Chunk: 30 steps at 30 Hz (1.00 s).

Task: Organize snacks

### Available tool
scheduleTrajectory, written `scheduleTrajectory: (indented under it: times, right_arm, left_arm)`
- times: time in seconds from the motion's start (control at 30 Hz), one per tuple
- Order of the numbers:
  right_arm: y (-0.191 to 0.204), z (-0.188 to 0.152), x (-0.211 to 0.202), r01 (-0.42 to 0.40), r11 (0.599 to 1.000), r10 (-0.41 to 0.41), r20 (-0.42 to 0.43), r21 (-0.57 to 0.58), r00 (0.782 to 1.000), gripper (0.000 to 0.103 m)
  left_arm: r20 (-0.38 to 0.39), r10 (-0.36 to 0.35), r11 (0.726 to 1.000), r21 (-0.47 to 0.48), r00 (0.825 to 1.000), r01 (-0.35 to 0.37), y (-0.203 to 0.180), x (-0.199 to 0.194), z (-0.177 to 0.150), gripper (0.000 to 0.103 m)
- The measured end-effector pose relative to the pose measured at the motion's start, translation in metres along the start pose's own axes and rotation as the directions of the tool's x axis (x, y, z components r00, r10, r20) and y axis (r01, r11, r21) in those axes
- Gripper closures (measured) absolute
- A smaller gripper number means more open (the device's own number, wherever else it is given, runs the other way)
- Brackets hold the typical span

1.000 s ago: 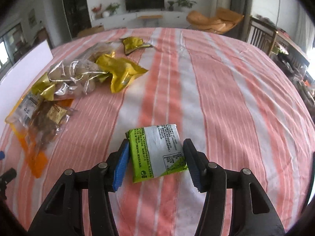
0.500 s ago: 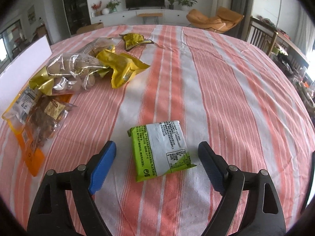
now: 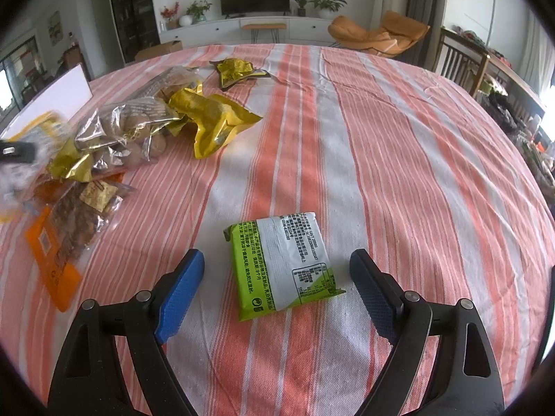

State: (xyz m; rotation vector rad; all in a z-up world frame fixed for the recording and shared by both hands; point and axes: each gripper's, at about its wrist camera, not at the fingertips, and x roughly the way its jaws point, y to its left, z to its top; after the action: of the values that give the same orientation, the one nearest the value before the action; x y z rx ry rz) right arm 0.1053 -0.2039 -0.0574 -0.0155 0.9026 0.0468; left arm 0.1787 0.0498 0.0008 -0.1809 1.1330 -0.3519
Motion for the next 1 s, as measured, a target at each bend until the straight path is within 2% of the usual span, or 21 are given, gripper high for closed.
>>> scheduleTrajectory:
  times: [0.13, 0.17, 0.2, 0.3, 0.4, 0.47, 0.53, 0.57, 0.6, 0.67, 0.7, 0.77, 0.87, 0.93, 1.0]
  right_arm:
    - [-0.001, 0.0, 0.0, 0.0, 1.0, 0.0, -0.001, -0.002, 1.0, 0.014]
    - [-0.001, 0.0, 0.002, 0.001, 1.0, -0.001, -0.002, -0.002, 1.0, 0.014]
    - [-0.001, 0.0, 0.001, 0.001, 1.0, -0.001, -0.002, -0.002, 1.0, 0.014]
    - [-0.001, 0.0, 0.001, 0.0, 1.0, 0.0, -0.001, -0.002, 1.0, 0.014]
    - [-0.001, 0.0, 0.001, -0.007, 1.0, 0.007, 0.0, -0.001, 1.0, 0.014]
    - [-0.007, 0.002, -0.001, -0.06, 0.998, 0.06, -0.009, 0.0, 0.998, 0.013]
    - [-0.022, 0.004, -0.005, -0.159, 0.986, 0.16, -0.008, 0.058, 0.987, 0.014]
    - [-0.039, 0.005, -0.007, -0.259, 0.956, 0.262, -0.001, 0.136, 0.965, 0.014]
    - [-0.052, 0.007, -0.008, -0.317, 0.927, 0.323, 0.005, 0.198, 0.946, 0.014]
    - [-0.076, 0.01, -0.008, -0.356, 0.882, 0.371, 0.01, 0.308, 0.929, 0.014]
    - [-0.089, 0.013, -0.01, -0.336, 0.875, 0.357, 0.003, 0.349, 0.934, 0.014]
    - [-0.094, 0.02, -0.011, -0.294, 0.894, 0.326, -0.041, 0.337, 0.944, 0.014]
    - [-0.074, 0.026, -0.007, -0.201, 0.959, 0.233, -0.154, 0.199, 0.96, 0.014]
    - [-0.056, 0.023, -0.009, -0.133, 0.985, 0.149, -0.155, 0.11, 0.977, 0.014]
    - [-0.047, 0.019, -0.012, -0.11, 0.989, 0.121, -0.107, 0.102, 0.987, 0.014]
  left_arm:
    - [-0.052, -0.055, 0.998, -0.045, 0.997, 0.053, 0.034, -0.009, -0.048, 0.064]
    - [-0.057, -0.043, 0.998, -0.047, 0.997, 0.04, 0.041, -0.008, -0.056, 0.064]
    - [-0.055, -0.026, 0.999, -0.047, 0.998, 0.024, 0.044, -0.01, -0.064, 0.061]
    - [-0.039, 0.029, 0.996, -0.081, 0.999, -0.032, 0.061, -0.011, -0.081, 0.032]
    - [-0.014, 0.022, 0.994, -0.109, 1.0, -0.023, 0.069, -0.018, -0.084, 0.028]
    - [-0.006, 0.011, 0.997, -0.071, 1.0, -0.012, 0.06, -0.02, -0.086, 0.024]
    - [0.007, 0.04, 0.999, 0.022, 0.999, -0.04, 0.041, -0.023, -0.092, 0.02]
    - [0.013, 0.063, 0.996, 0.064, 0.998, -0.064, 0.032, -0.022, -0.094, 0.019]
    - [0.017, 0.08, 0.993, 0.089, 0.997, -0.081, 0.028, -0.023, -0.097, 0.017]
    - [0.021, 0.117, 0.984, 0.132, 0.993, -0.119, 0.015, -0.016, -0.102, 0.017]
    - [0.021, 0.127, 0.982, 0.137, 0.992, -0.129, 0.012, -0.012, -0.103, 0.017]
    - [0.017, 0.149, 0.982, 0.116, 0.989, -0.15, 0.01, -0.002, -0.106, 0.017]
    - [0.01, 0.137, 0.989, 0.058, 0.991, -0.137, 0.018, 0.007, -0.107, 0.015]
    - [0.03, 0.143, 0.989, 0.039, 0.989, -0.145, 0.019, 0.009, -0.111, 0.009]
    - [0.033, 0.164, 0.985, 0.044, 0.986, -0.166, 0.018, 0.011, -0.114, 0.006]
